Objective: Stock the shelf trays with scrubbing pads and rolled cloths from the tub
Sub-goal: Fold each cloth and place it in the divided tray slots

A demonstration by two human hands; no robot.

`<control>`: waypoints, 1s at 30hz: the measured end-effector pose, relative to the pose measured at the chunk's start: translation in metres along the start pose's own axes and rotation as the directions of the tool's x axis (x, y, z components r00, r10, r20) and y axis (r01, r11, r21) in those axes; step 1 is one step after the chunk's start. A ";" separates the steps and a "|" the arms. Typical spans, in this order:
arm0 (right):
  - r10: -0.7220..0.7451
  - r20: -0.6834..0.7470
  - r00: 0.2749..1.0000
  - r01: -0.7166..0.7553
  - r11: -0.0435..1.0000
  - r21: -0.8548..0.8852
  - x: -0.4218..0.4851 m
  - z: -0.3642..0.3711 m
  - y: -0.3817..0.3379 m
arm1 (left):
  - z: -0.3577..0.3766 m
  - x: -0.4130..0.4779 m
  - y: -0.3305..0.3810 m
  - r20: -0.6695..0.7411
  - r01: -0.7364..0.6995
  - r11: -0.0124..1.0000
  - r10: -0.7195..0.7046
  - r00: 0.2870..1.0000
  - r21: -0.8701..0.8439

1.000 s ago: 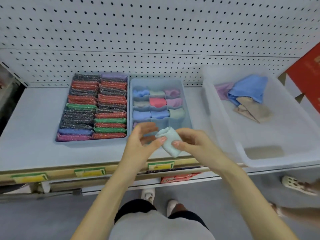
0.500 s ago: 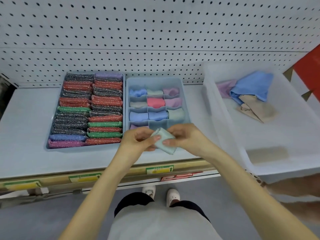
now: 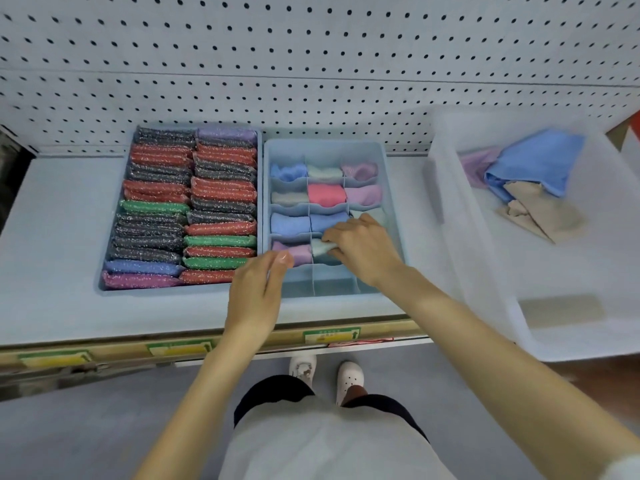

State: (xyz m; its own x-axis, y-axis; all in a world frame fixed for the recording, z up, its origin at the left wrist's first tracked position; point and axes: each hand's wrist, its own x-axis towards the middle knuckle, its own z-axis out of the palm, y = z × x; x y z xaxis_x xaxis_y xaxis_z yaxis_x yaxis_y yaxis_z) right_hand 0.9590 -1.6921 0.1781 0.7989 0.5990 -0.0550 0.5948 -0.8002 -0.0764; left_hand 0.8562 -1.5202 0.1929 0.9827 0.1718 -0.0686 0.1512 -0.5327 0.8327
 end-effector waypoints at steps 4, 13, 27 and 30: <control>-0.088 0.029 0.996 0.088 0.996 0.008 0.001 0.004 0.006 | 0.002 0.001 0.000 -0.007 0.007 1.000 -0.007 1.000 -0.021; -0.042 0.191 0.981 0.003 0.980 0.199 -0.017 0.003 0.001 | 0.009 -0.001 -0.003 -0.049 0.047 0.998 -0.049 0.998 -0.049; 0.554 -0.025 0.832 -0.218 0.368 0.904 -0.100 -0.090 0.156 | 0.122 0.036 0.146 0.087 -0.090 0.979 0.108 0.990 -0.185; 0.675 0.038 0.736 -0.329 0.308 0.893 -0.138 -0.080 0.229 | 0.173 0.036 0.188 0.117 -0.136 0.964 0.166 0.979 -0.228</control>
State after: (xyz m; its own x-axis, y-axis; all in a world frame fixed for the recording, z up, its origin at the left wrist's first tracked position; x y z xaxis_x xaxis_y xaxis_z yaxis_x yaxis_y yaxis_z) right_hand 0.9921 -1.9600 0.2475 0.9866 -0.0982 -0.1304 -0.1598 -0.4180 -0.8943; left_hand 0.9387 -1.7572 0.2516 0.9998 -0.0170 0.0068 -0.0123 -0.3485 0.9372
